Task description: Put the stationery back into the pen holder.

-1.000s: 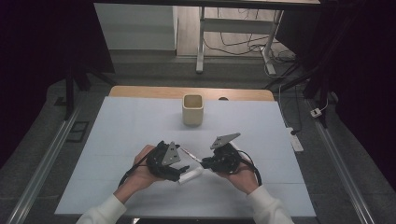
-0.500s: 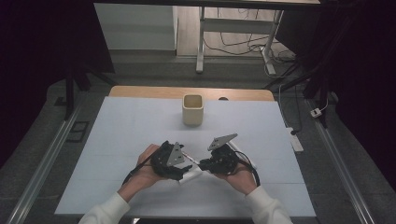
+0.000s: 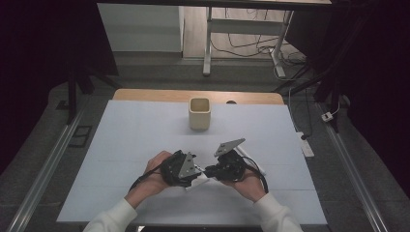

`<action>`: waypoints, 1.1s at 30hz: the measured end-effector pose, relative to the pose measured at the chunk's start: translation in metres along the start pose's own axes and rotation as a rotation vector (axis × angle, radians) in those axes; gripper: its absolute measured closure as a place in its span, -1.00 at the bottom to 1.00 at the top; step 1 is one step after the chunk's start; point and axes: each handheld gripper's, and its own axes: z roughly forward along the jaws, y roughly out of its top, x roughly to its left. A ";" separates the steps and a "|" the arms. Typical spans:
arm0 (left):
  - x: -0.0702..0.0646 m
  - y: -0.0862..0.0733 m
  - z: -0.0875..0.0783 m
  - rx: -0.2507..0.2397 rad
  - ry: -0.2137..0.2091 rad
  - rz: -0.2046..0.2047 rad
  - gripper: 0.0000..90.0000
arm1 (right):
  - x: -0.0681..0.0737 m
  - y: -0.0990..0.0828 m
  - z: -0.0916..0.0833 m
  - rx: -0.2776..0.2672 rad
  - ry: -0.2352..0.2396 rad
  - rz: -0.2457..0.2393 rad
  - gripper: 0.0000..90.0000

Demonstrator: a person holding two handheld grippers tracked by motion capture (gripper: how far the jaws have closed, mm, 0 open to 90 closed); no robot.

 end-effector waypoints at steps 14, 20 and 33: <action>-0.008 0.000 0.004 0.035 -0.021 0.135 0.61 | 0.001 0.003 -0.009 -0.087 0.049 0.029 0.76; -0.012 0.002 0.006 0.061 -0.039 0.185 0.74 | 0.000 0.003 -0.012 -0.136 0.060 0.038 0.75; -0.001 -0.006 0.004 0.033 -0.034 0.075 0.74 | -0.007 -0.003 -0.031 -0.320 -0.099 0.080 0.48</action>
